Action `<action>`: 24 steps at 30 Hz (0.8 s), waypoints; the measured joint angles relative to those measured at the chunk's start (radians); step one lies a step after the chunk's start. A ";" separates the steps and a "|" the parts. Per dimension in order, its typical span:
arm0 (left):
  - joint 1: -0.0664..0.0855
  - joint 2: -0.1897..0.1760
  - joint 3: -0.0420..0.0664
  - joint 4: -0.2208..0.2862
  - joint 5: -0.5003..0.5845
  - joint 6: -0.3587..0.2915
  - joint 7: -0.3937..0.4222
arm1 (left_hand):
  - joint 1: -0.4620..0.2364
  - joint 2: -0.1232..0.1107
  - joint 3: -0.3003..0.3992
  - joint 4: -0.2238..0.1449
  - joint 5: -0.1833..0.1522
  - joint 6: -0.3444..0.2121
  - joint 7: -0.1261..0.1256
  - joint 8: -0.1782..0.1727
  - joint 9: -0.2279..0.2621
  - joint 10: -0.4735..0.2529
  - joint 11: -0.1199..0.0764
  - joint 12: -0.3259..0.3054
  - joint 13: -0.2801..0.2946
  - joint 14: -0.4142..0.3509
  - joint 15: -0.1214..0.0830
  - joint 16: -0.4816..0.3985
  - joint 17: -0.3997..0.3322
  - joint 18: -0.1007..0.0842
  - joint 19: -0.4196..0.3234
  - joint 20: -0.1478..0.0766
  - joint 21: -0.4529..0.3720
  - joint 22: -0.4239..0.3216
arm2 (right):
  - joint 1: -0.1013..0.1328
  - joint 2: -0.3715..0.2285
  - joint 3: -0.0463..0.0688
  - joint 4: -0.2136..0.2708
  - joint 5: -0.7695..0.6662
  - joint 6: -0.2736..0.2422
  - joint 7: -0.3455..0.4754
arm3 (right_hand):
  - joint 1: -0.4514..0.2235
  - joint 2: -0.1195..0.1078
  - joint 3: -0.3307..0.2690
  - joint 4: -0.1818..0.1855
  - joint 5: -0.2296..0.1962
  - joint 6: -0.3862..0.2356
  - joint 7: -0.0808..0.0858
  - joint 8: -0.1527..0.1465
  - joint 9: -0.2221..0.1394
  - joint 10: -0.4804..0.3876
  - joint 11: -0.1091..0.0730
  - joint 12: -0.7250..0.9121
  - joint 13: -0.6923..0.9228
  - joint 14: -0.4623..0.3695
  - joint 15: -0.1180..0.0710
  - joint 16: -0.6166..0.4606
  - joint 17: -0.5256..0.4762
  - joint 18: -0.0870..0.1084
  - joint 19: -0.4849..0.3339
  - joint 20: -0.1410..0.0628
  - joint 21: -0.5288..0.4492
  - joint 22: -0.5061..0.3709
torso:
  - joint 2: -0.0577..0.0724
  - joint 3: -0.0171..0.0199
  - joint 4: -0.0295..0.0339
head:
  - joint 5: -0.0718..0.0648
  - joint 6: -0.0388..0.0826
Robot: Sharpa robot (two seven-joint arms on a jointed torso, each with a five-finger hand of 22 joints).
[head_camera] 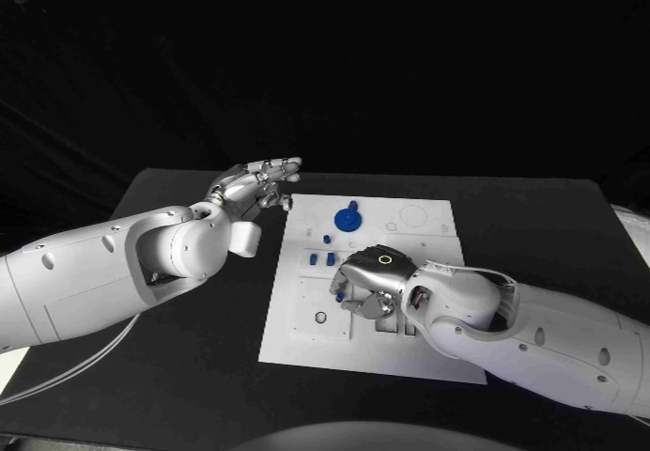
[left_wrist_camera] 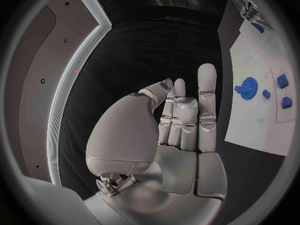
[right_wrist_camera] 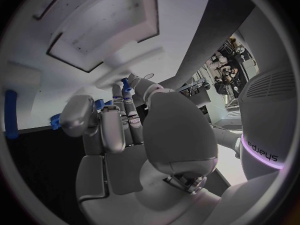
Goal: Assemble the parts on the task board
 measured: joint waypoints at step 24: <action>0.000 -0.007 0.000 0.001 -0.009 0.016 -0.016 | 0.000 0.000 0.000 0.000 0.000 -0.007 0.000 0.004 0.000 -0.007 0.000 0.004 0.001 -0.007 0.000 -0.004 -0.009 0.011 -0.007 0.000 -0.009 -0.009 | 0.097 -0.227 0.029 0.131 0.047 -0.095 -0.063 | 0.009 -0.013 -0.098 0.023 0.000 -0.039 -0.017 0.000 -0.002 0.008 -0.011 0.053 0.003 -0.004 0.004 -0.022 -0.035 0.000 -0.005 -0.002 -0.030 -0.040 | 0.000 -0.0016 -0.0044 | -0.030 0.023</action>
